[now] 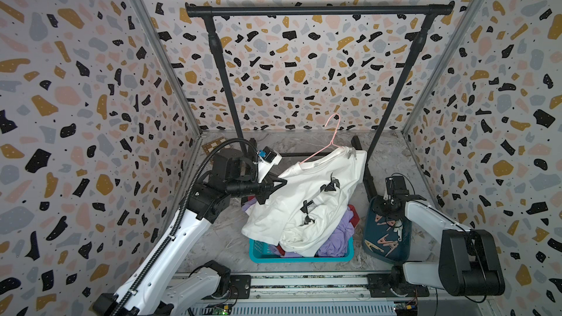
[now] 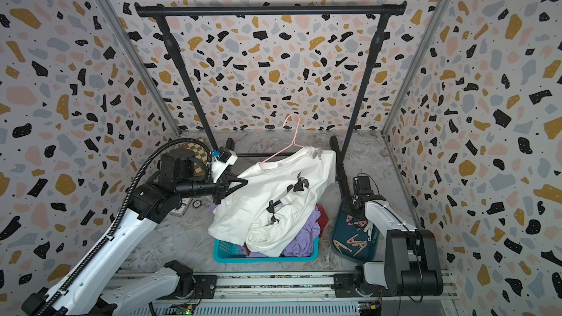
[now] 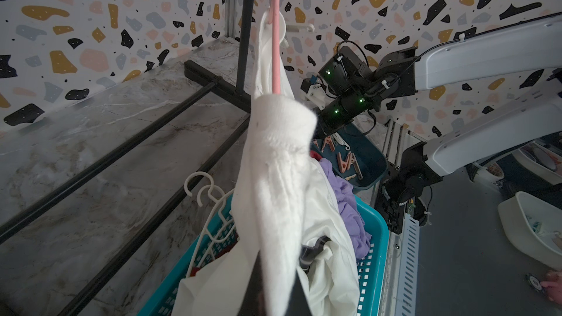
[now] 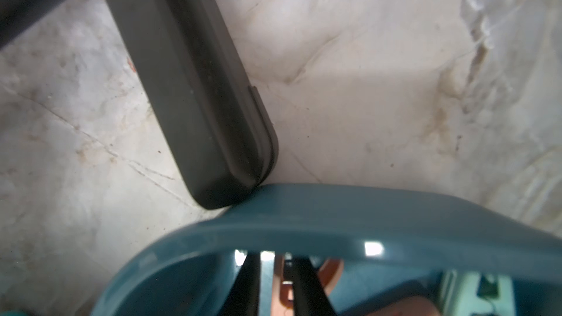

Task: Use clothespins to secure the t-shirt on both sides of the hanger
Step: Adjust the clothespin in the storage box, then pick up the clothespin from the storage box.

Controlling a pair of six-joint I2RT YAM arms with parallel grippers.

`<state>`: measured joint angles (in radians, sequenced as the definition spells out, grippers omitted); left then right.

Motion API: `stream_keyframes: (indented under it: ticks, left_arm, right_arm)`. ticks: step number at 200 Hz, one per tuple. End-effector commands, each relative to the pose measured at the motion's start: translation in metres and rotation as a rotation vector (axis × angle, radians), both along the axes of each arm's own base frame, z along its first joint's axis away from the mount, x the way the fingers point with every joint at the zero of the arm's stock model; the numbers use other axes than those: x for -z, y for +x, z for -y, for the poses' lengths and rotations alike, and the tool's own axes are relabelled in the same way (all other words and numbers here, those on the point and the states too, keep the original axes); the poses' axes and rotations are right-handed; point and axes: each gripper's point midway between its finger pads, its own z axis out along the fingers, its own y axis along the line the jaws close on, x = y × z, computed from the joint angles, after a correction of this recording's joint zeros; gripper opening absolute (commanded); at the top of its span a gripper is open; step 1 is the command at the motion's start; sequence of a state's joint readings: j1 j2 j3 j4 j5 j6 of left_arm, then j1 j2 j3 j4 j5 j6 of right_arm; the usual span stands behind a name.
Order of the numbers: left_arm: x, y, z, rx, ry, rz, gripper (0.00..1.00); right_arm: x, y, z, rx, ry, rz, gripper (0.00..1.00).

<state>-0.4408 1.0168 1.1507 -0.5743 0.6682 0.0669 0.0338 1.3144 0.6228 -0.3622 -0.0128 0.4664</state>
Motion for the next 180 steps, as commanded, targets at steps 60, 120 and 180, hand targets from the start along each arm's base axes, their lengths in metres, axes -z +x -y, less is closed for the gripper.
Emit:
stream_keyframes:
  ticks: [60, 120, 180]
  left_arm:
    - [-0.017, -0.003, 0.004, 0.029, -0.045, 0.076, 0.0]
    - [-0.018, -0.005, 0.003, 0.032, -0.049, 0.078, 0.0]
    - [-0.02, -0.007, 0.004, 0.037, -0.056, 0.082, 0.0]
  right_arm:
    - [-0.021, -0.008, 0.001, 0.091, 0.045, 0.041, 0.66]
    - [-0.014, -0.013, 0.002, 0.143, 0.067, -0.017, 0.65]
    - [0.0, -0.017, -0.002, 0.144, 0.088, -0.066, 0.63]
